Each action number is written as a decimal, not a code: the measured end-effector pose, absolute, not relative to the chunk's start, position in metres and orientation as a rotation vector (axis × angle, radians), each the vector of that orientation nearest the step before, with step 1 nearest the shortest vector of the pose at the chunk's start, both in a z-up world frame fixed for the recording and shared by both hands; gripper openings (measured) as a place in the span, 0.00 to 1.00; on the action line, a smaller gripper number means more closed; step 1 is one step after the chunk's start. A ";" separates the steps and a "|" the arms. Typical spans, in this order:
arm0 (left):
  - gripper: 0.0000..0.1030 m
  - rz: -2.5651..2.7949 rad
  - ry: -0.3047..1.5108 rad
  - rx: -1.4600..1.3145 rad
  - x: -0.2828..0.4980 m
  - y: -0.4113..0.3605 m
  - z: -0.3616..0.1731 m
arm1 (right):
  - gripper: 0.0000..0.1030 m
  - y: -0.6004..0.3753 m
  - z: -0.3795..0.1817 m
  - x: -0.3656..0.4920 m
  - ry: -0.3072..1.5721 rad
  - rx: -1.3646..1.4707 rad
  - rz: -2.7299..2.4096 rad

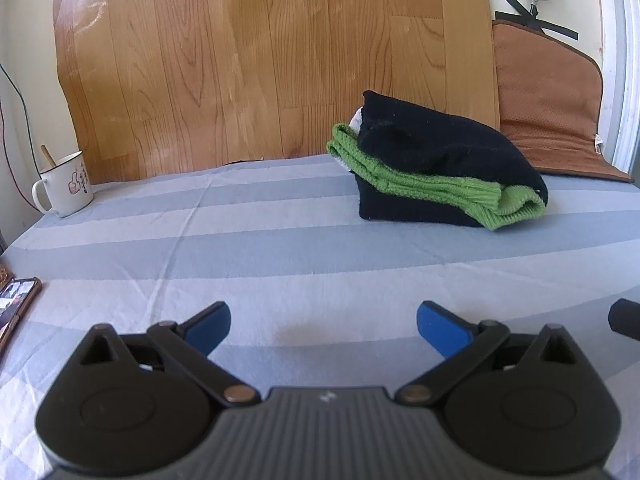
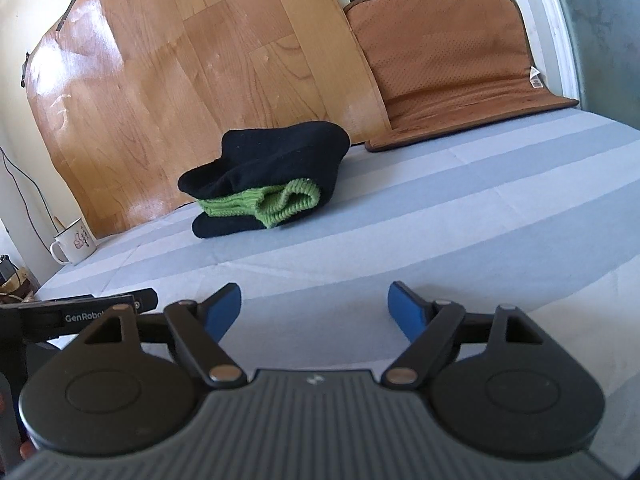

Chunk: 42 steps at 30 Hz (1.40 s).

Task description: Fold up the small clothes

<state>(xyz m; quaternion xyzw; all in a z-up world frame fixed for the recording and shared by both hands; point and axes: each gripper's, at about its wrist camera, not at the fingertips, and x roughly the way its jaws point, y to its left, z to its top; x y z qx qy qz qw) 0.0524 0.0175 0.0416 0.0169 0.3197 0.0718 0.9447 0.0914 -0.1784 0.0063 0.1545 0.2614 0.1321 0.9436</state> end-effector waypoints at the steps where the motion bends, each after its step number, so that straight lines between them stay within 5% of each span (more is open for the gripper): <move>1: 1.00 0.147 0.650 0.035 0.052 0.018 0.041 | 0.81 -0.178 0.006 0.091 0.533 0.316 0.268; 42: 1.00 0.162 0.640 0.030 0.050 0.019 0.041 | 0.83 -0.180 0.006 0.092 0.525 0.347 0.263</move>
